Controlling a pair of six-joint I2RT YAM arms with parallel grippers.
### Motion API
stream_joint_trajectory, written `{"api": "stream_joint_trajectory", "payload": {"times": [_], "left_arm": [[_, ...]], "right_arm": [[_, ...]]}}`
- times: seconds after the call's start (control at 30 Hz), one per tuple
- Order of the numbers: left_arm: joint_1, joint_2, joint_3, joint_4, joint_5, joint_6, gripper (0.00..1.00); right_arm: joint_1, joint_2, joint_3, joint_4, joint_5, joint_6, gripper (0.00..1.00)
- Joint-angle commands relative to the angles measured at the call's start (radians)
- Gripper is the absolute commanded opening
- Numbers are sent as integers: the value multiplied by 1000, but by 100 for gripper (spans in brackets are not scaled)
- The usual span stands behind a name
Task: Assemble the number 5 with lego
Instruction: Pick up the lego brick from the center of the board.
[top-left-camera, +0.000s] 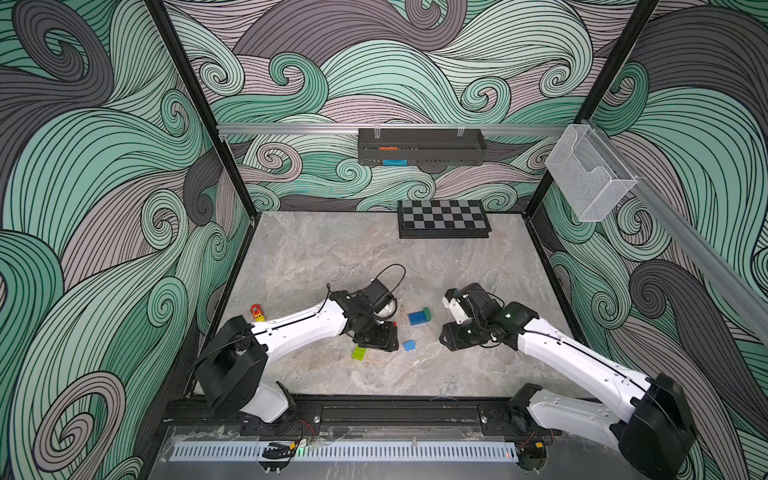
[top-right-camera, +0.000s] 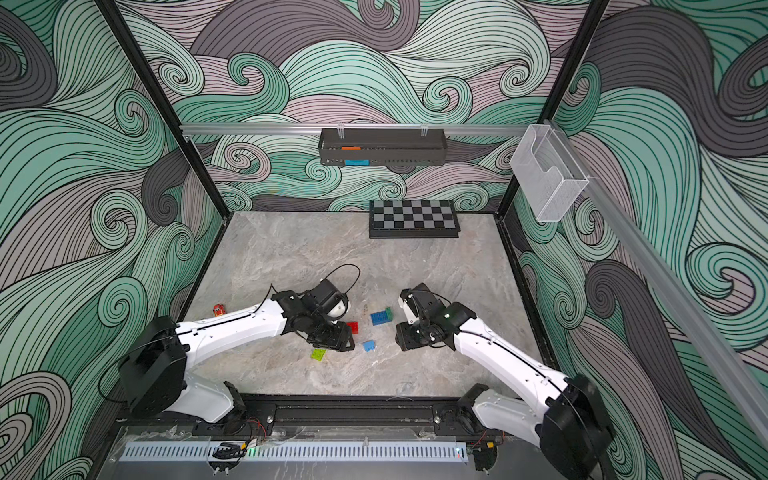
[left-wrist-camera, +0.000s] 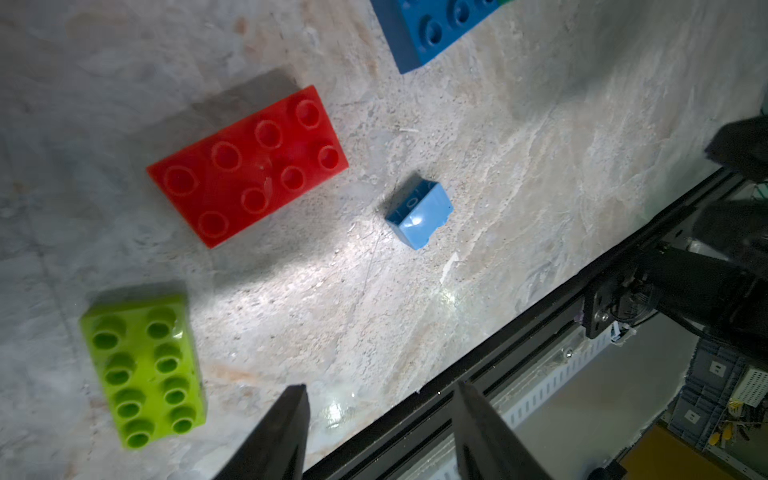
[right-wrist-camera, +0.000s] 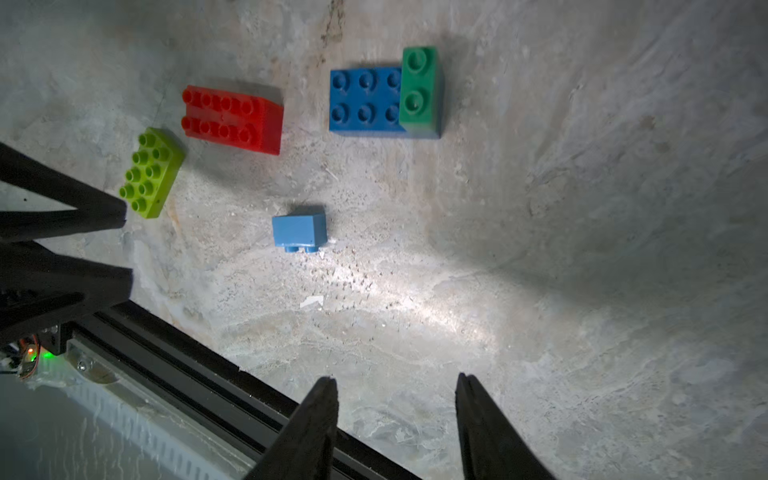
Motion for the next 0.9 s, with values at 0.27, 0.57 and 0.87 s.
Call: {"api": "stream_joint_trajectory", "payload": {"times": [0.27,0.57,0.87], "left_arm": [[-70,277,263,-182,-41,-23,67],[-83,395,388,-233,-101,-124,71],[-106,498,497,-274,-162,-219,72]], "right_arm": [[-3,-127,-108,39,-46,87,51],[-4,-176,-125,41,-47,91,52],[-4,-212,-129,42,-56,88,51]]}}
